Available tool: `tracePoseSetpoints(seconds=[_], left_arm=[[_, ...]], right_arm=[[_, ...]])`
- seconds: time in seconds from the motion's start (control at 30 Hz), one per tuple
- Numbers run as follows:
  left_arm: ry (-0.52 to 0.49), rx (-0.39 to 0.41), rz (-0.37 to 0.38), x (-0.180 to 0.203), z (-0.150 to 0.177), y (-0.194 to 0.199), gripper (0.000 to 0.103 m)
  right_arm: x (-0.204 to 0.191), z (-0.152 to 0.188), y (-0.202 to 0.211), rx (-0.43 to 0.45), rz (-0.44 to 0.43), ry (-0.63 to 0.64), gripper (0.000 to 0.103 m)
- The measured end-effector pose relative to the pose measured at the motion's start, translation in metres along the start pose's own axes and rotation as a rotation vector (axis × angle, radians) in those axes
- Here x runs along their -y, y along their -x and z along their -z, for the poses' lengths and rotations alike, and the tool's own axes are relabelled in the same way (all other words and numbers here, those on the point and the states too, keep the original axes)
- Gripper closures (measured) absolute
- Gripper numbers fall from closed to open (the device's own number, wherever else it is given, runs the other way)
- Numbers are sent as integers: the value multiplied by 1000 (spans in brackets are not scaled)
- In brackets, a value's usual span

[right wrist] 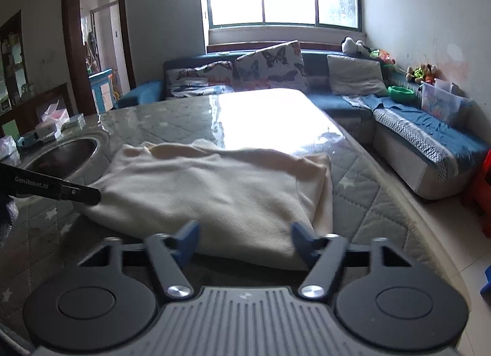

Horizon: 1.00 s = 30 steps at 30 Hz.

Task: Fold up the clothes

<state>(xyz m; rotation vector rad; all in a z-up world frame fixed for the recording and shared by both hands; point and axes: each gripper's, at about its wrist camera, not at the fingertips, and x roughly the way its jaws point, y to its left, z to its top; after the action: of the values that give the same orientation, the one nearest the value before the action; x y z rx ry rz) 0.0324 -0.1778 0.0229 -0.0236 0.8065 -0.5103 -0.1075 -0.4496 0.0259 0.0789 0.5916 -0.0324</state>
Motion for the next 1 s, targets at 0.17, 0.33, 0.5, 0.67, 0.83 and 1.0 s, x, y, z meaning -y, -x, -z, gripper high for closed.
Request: tracePoseSetpoints(seconds=[0.17, 0.33, 0.5, 0.67, 0.83, 1.0], left_arm=[[18, -7, -6, -2, 2, 2, 47], [20, -11, -8, -2, 5, 6, 43], [10, -17, -15, -1, 9, 9, 36], [-7, -23, -18, 3, 15, 14, 26], [-27, -16, -22, 7, 21, 21, 17], [-48, -5, -26, 9, 26, 28, 8]], right_arm=[[-2, 0, 4, 19, 21, -14, 14], [-4, 3, 5, 25, 35, -29, 6], [-12, 3, 5, 19, 35, -6, 0], [-21, 4, 6, 17, 40, 28, 0], [-27, 6, 7, 9, 46, 36, 0], [-31, 10, 7, -6, 71, 36, 0]])
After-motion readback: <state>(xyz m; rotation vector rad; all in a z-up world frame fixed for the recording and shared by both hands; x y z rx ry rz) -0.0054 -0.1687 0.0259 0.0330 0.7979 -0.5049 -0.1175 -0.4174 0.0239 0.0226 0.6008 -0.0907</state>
